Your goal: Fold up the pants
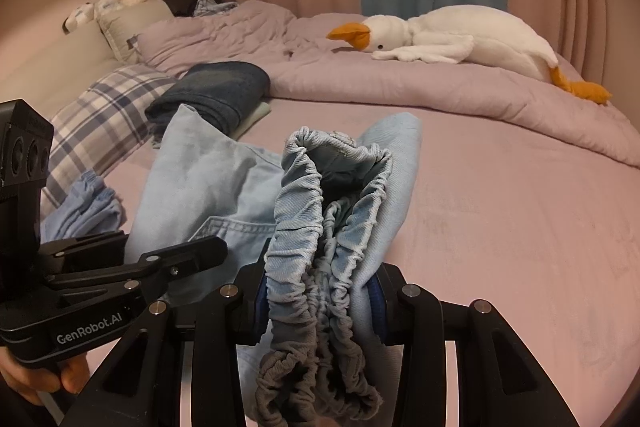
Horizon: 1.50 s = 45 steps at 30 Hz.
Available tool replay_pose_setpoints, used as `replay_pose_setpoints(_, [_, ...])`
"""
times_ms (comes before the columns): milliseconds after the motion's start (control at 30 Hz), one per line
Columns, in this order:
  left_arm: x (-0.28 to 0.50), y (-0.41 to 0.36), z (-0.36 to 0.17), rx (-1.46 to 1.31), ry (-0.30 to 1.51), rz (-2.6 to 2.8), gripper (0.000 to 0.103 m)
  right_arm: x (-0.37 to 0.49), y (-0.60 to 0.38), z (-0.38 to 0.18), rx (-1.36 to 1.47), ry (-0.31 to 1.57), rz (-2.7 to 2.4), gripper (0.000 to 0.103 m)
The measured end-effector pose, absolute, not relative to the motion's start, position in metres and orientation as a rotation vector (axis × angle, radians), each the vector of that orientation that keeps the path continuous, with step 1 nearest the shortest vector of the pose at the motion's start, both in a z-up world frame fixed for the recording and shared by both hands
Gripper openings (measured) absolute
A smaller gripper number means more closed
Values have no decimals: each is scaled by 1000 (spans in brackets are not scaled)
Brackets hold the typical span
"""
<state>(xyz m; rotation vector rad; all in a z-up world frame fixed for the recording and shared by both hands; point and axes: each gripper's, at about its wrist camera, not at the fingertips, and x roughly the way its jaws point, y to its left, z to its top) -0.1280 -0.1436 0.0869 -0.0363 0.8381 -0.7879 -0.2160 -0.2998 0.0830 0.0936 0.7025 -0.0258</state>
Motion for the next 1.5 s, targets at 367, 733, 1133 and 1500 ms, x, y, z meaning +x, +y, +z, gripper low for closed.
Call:
replay_pose_setpoints(367, [-112,-154,85,-17,836,-790,21,-205,-305,80,111,700,-27,42])
replay_pose_setpoints(733, [-101,-162,81,-4,840,-793,21,-197,-312,79,120,700,-26,42])
replay_pose_setpoints(1133, [-89,-170,73,13,849,-795,21,-188,-316,73,137,707,-33,42])
replay_pose_setpoints(1500, [-82,-176,67,24,858,-795,21,-182,-319,69,153,714,-38,42])
